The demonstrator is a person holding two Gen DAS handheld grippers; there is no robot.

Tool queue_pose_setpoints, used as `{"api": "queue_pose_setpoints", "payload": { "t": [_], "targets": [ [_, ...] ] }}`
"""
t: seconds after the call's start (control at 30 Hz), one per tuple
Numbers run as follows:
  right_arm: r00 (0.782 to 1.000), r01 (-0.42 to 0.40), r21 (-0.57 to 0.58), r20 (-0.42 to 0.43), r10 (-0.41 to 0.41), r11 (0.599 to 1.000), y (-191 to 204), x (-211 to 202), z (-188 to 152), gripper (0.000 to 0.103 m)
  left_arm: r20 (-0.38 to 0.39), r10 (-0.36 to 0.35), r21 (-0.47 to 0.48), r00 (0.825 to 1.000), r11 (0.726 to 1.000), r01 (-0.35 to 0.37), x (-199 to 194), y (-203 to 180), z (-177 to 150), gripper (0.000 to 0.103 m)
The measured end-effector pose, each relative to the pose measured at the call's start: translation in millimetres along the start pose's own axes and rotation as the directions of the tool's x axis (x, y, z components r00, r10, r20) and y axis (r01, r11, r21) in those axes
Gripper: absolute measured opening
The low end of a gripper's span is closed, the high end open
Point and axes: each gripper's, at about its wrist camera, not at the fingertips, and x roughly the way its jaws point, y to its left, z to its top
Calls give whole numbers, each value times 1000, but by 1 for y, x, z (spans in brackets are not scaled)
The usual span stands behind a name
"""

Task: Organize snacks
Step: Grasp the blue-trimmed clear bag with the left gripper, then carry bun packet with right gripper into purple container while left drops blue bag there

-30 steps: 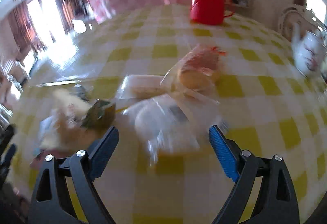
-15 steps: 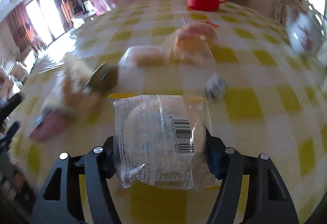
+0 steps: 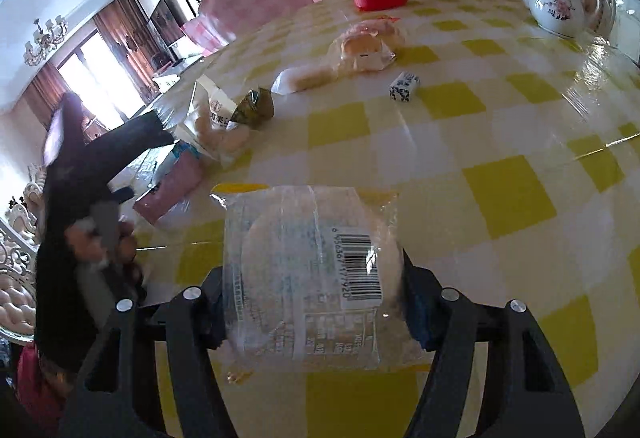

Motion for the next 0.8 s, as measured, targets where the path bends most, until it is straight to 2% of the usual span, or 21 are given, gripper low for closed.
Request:
{"api": "queue_pose_setpoints", "payload": {
  "t": [0.03,0.07,0.13,0.2,0.3,0.5,0.57,0.6,0.73,0.8],
  "targets": [
    [1000,0,4,-1,0,1000,-1,0,0,65,-37,-20,18,999,1000,20,10,-6,4,102],
    [1000,1,10,-6,-1,1000,-3,1,1,65,-39,0,44,999,999,2,13,-12,7,102],
    [1000,-4,27,-21,5,1000,-7,4,2,65,-61,-7,89,998,996,12,17,-24,6,102],
    [1000,-3,38,-31,4,999,-9,5,2,66,-72,27,164,997,986,-14,20,-34,1,102],
    [999,1,38,-41,1,999,-9,6,2,66,-96,-3,199,995,980,22,18,-32,-1,102],
    [999,16,1,-33,-16,1000,-2,5,0,66,-81,-30,281,996,958,51,17,-35,-9,101],
    [1000,15,8,-23,-15,1000,-3,4,0,66,-78,-70,300,994,950,91,13,-36,-9,78],
    [1000,16,12,-20,-16,1000,-4,3,0,66,-86,-96,303,992,946,118,11,-36,-9,73],
    [1000,20,37,-4,-20,999,-11,1,2,65,-117,-201,239,973,945,224,6,-23,-9,70],
    [1000,18,38,2,-18,999,-12,0,3,65,-101,-225,201,969,949,242,1,-17,-7,70]
  ]
}}
